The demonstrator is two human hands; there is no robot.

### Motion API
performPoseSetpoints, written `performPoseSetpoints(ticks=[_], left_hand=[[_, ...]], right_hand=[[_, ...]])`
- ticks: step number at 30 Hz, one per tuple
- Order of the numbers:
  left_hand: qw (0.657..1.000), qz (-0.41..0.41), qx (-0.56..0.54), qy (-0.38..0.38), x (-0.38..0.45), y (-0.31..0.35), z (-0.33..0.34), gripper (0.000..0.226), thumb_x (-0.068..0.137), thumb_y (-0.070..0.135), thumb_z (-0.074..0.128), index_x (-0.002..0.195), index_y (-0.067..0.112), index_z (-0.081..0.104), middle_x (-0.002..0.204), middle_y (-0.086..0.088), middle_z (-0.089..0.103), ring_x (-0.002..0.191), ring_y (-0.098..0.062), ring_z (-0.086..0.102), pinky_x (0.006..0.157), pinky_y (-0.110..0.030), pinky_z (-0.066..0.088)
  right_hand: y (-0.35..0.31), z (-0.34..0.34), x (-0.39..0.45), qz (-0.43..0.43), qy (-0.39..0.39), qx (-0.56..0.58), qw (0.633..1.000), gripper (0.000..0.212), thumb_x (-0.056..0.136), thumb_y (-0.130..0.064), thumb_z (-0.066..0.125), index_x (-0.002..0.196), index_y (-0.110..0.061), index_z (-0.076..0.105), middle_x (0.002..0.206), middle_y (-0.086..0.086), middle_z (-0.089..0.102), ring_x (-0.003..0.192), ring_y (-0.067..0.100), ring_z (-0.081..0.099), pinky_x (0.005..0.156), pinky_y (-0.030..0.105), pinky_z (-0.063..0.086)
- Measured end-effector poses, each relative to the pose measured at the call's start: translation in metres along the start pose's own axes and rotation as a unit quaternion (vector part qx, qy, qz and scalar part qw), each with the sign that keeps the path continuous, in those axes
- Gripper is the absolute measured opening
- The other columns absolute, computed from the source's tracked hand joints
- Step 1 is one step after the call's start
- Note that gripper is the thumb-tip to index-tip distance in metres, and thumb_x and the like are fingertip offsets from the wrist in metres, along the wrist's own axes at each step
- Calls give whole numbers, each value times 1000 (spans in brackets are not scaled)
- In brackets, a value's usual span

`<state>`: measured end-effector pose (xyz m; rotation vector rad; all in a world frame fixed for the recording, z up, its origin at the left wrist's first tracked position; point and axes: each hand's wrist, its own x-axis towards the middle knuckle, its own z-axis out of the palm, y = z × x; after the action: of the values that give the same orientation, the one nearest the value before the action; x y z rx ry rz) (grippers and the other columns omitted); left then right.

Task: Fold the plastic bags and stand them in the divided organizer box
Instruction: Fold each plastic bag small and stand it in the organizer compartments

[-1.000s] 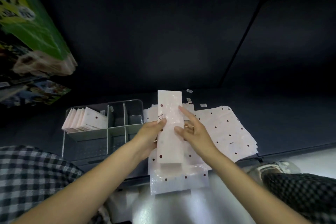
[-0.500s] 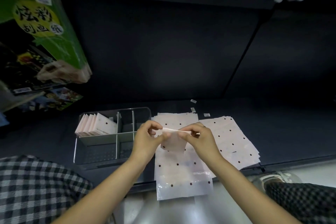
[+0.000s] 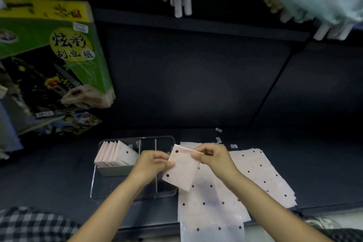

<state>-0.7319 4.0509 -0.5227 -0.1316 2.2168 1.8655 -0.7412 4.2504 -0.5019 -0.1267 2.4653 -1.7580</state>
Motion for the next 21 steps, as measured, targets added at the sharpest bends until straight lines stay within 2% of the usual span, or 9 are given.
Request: performPoseSetpoints(ticks=[3,8,11,13,15,16,18,21], left_hand=[[1000,-14,14,3,10,-8,-23,11,81,3,70,73,11,70,71,-6,73,72,-18,69,68,-27,57],[990,21,124,68,29,-27,-58,15,83,11,70,72,22,68,74,-1,70,69,-13,65,68,-31,52],[968,36,210,135,38,-41,-80,4,87,22,65,89,26,67,91,4,68,83,-12,61,77,-34,52],[924,33,334,182,41,-57,-98,18,89,30,61,106,29,65,110,4,62,101,-15,54,83,-32,45],[880,-8,435,188,42,-73,-111,27,91,37,55,117,33,60,124,3,54,113,-20,46,88,-33,40],[870,-32,459,180,43,-80,-114,29,93,40,52,120,34,58,128,3,50,116,-20,43,91,-33,37],[862,-47,476,170,45,-89,-115,32,94,42,48,124,36,54,131,4,45,118,-20,39,94,-33,35],[854,-28,490,172,49,-98,-113,35,94,44,46,127,35,53,132,5,41,119,-19,36,96,-32,32]], right_hand=[[-6,12,17,11,-24,-37,999,14,82,-13,71,71,-22,69,74,-4,70,72,9,63,69,21,51],[-12,52,49,-1,-107,-176,978,10,83,-18,69,76,-22,63,73,4,69,70,16,65,67,28,53],[-11,78,70,0,-127,-197,972,17,84,-17,67,71,-23,58,69,0,66,57,6,61,59,23,52],[-11,95,86,5,-102,-215,971,18,85,-20,66,70,-22,56,66,-5,65,53,3,60,57,23,51],[-9,114,100,6,-70,-240,968,17,85,-22,65,71,-21,55,67,-5,65,56,7,61,60,29,51],[-9,124,105,1,-59,-260,964,16,84,-24,64,72,-20,54,69,-3,65,61,10,62,61,30,50],[-6,144,112,-22,-45,-319,946,14,85,-27,61,75,-21,53,75,-2,64,68,16,60,58,30,45],[-1,169,117,-77,-33,-416,906,13,88,-26,54,80,-19,47,83,5,65,69,20,57,49,26,33]])
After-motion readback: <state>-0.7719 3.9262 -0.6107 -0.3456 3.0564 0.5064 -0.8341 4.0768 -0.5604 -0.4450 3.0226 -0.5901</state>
